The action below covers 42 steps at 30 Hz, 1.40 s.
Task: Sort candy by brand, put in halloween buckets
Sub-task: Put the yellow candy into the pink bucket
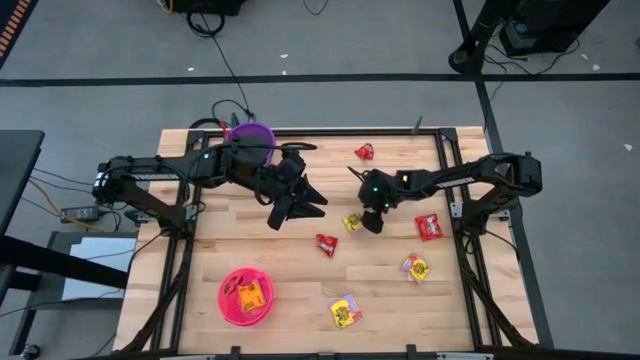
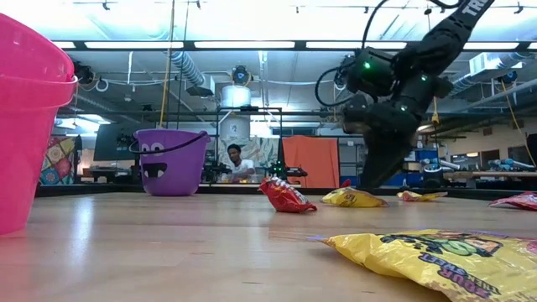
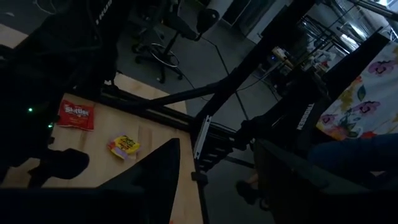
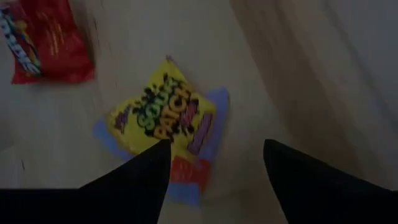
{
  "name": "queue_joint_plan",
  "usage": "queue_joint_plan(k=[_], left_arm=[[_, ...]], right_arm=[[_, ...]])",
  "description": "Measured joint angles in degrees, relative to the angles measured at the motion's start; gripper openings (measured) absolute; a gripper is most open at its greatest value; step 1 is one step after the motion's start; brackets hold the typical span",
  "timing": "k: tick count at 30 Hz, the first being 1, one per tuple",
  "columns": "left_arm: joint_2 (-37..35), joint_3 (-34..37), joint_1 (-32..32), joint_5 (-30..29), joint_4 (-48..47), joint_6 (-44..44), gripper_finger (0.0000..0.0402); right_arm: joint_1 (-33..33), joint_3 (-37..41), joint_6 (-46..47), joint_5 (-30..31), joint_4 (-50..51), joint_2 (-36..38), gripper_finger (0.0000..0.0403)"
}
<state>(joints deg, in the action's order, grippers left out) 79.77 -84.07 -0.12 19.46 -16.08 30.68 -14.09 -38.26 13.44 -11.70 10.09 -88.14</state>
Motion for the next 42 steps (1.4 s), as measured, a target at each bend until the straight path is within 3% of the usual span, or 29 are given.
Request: queue_joint_plan(k=[8, 17, 21, 27, 35, 39, 42], left_arm=[[0.00, 0.00, 0.00, 0.00, -0.02, -0.20, 0.0211], [0.00, 0.00, 0.00, 0.02, -0.04, -0.20, 0.0211], [0.00, 0.00, 0.00, 0.05, -0.04, -0.20, 0.0211], [0.00, 0.00, 0.01, 0.85, -0.07, -0.20, 0.0211], [0.00, 0.00, 0.00, 0.85, -0.07, -0.32, 0.0211], [0.00, 0.00, 0.00, 0.85, -0.08, -0.90, 0.0211], [0.00, 0.00, 0.00, 0.83, -0.09, -2.01, 0.0211]], right_arm=[[1.55, 2.79, 5.48, 0.13, -2.96, 0.07, 0.0251], [4.83, 3.93, 10.80, -1.20, -6.79, 0.02, 0.0188], [5.89, 3.98, 11.93, -1.10, -6.85, 0.00, 0.0130], [7.52, 3.98, 12.02, 0.11, -7.35, 0.00, 0.0013], [11.41, 1.89, 15.43, 4.47, -9.01, -0.02, 0.0007], [14.48, -3.59, 15.75, 7.80, -6.96, -0.02, 0.0005], [17.16, -10.11, 14.29, 12.75, 0.01, -0.02, 0.0004]])
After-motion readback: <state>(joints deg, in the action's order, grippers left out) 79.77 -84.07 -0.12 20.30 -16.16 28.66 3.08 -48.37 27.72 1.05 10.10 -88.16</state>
